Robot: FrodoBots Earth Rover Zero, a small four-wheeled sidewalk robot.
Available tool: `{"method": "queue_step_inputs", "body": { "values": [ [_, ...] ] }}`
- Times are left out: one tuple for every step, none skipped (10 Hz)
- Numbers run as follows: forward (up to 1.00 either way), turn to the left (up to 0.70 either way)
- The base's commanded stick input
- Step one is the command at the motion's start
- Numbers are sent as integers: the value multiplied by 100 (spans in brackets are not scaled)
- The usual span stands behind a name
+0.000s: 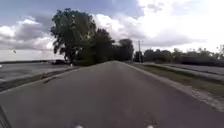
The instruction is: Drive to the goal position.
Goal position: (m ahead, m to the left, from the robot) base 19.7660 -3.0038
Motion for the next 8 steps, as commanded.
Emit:
{"method": "queue_step_inputs", "body": {
  "values": [
    [70, 0],
    [70, 0],
    [70, 0],
    [70, 0],
    [70, 0],
    [70, 0],
    [70, 0],
    [70, 0]
  ]
}}
